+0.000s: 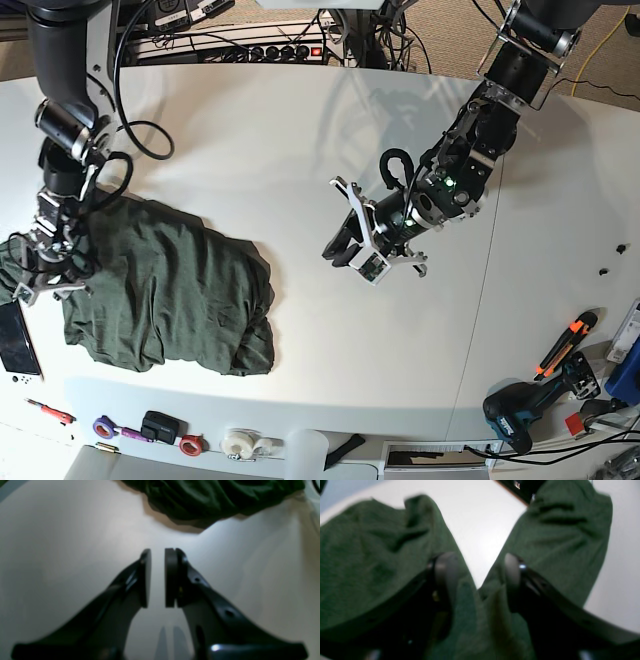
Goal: Layout the t-shirt on the table in an organized manner, then fold the t-shirt properly
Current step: 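Grasp the green t-shirt fabric with the right gripper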
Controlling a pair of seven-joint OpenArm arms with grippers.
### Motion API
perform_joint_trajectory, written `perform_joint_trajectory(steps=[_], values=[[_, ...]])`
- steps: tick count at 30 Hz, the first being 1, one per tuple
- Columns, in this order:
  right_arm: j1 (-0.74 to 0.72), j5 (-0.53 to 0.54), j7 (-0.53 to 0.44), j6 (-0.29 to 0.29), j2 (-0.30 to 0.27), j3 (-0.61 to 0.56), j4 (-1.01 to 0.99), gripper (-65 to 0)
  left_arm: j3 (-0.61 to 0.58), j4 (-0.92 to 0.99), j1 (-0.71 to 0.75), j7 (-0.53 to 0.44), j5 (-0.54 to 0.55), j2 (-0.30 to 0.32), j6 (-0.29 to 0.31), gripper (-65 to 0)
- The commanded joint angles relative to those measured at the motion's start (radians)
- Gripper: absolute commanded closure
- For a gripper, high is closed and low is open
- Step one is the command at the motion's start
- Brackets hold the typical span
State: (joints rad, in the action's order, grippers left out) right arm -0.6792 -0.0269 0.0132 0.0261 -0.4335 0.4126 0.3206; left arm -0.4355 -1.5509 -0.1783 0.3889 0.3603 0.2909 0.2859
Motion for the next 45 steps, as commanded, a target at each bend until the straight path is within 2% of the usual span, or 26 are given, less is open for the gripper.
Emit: perform_joint_trajectory(steps=[1, 4, 8, 9, 11, 14, 19, 22, 26, 28, 32, 41, 42, 43, 45], values=[[-0.021, 0.001, -0.027, -0.004, -0.014, 0.001, 0.018, -22.9, 0.006, -0.017, -0.021, -0.030, 0.010, 0.000, 0.004, -11.0], [0.001, -0.004, -0.030, -0.023, -0.005, 0.001, 0.018, -16.3, 0.006, -0.017, -0.021, -0.030, 0.010, 0.000, 0.004, -11.0], [0.024, -0.047, -0.044, -0.027, -0.004, 0.001, 0.018, -1.8, 0.006, -0.017, -0.021, -0.030, 0.010, 0.000, 0.004, -11.0], [0.025, -0.050, -0.049, -0.037, -0.005, 0.001, 0.018, 0.0, 0.006, -0.018, -0.021, -0.030, 0.010, 0.000, 0.004, -11.0], [0.025, -0.049, -0.074, -0.058, -0.005, 0.001, 0.018, 0.0, 0.006, -0.017, -0.021, -0.030, 0.010, 0.000, 0.004, -11.0], [0.023, -0.049, -0.139, -0.057, -0.004, 0.001, 0.025, 0.0, 0.006, -0.017, -0.021, -0.030, 0.010, 0.000, 0.004, -11.0], [0.023, -0.048, -0.132, -0.056, -0.004, 0.001, 0.100, 0.0, 0.006, -0.018, -0.021, -0.030, 0.009, 0.000, 0.004, -11.0], [0.027, -0.048, -0.086, -0.028, -0.004, 0.001, 0.152, 0.0, 0.006, -0.017, -0.021, -0.030, 0.009, 0.000, 0.003, -11.0], [0.088, -0.047, -0.033, 0.119, 0.000, 0.001, 0.283, 0.0, 0.006, -0.017, -0.021, -0.030, -0.001, 0.000, 0.003, -11.0], [0.143, -0.014, 0.011, 0.160, 0.008, 0.001, 0.388, 0.0, 0.006, -0.017, -0.021, -0.029, -0.002, 0.001, 0.003, -11.0], [0.266, 0.072, 0.079, 0.166, 0.010, 0.001, 0.584, 0.0, 0.006, -0.018, -0.021, -0.030, -0.002, 0.000, 0.004, -11.0], [0.507, 0.072, 0.173, 0.166, 0.010, 0.001, 0.851, 0.0, 0.006, -0.017, -0.021, -0.030, -0.002, 0.000, 0.003, -11.0], [0.522, 0.074, 0.193, 0.166, 0.010, 0.001, 0.860, -0.2, 0.006, -0.017, -0.021, -0.030, -0.002, 0.000, 0.003, -11.0], [0.532, 0.085, 0.222, 0.167, 0.009, 0.001, 0.865, -6.9, 0.006, -0.017, -0.021, -0.030, -0.002, 0.000, 0.004, -11.0], [0.542, 0.129, 0.301, 0.179, 0.009, 0.001, 0.865, -24.2, 0.006, -0.017, -0.021, -0.030, -0.002, 0.000, 0.004, -11.0]])
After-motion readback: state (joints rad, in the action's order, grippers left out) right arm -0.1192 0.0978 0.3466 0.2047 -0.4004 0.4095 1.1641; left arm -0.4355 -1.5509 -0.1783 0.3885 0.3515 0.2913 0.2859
